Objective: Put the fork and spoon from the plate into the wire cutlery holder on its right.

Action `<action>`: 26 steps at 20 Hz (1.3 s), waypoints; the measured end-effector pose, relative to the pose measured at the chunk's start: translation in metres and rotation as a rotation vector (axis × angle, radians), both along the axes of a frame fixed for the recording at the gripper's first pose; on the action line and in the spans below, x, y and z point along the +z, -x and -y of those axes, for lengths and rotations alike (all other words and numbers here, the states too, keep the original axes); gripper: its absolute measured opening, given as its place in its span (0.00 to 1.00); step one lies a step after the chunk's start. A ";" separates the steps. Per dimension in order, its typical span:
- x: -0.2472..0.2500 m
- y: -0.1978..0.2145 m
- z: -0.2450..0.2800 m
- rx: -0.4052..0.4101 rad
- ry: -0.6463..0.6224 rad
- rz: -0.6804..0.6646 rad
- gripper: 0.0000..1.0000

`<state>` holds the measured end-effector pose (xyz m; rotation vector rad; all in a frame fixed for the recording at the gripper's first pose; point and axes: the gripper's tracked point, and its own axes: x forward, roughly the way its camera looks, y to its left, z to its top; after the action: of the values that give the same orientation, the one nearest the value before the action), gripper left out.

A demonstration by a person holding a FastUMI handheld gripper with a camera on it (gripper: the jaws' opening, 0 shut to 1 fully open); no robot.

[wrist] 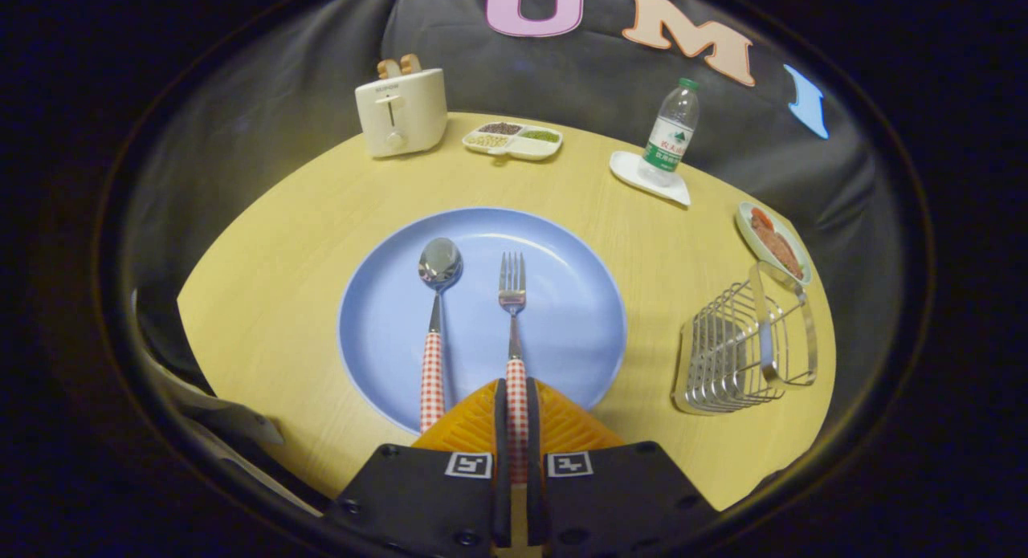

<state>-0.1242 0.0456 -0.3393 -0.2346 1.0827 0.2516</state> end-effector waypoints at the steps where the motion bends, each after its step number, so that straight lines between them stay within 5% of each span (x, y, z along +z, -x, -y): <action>1: 0.004 -0.001 0.002 0.011 0.005 0.003 0.11; 14: 0.084 -0.033 0.043 0.077 -0.029 -0.013 0.11; 26: 0.144 -0.041 0.141 0.162 0.137 -0.022 0.11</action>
<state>-0.0829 -0.0955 -0.1952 -0.4440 1.1052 0.3261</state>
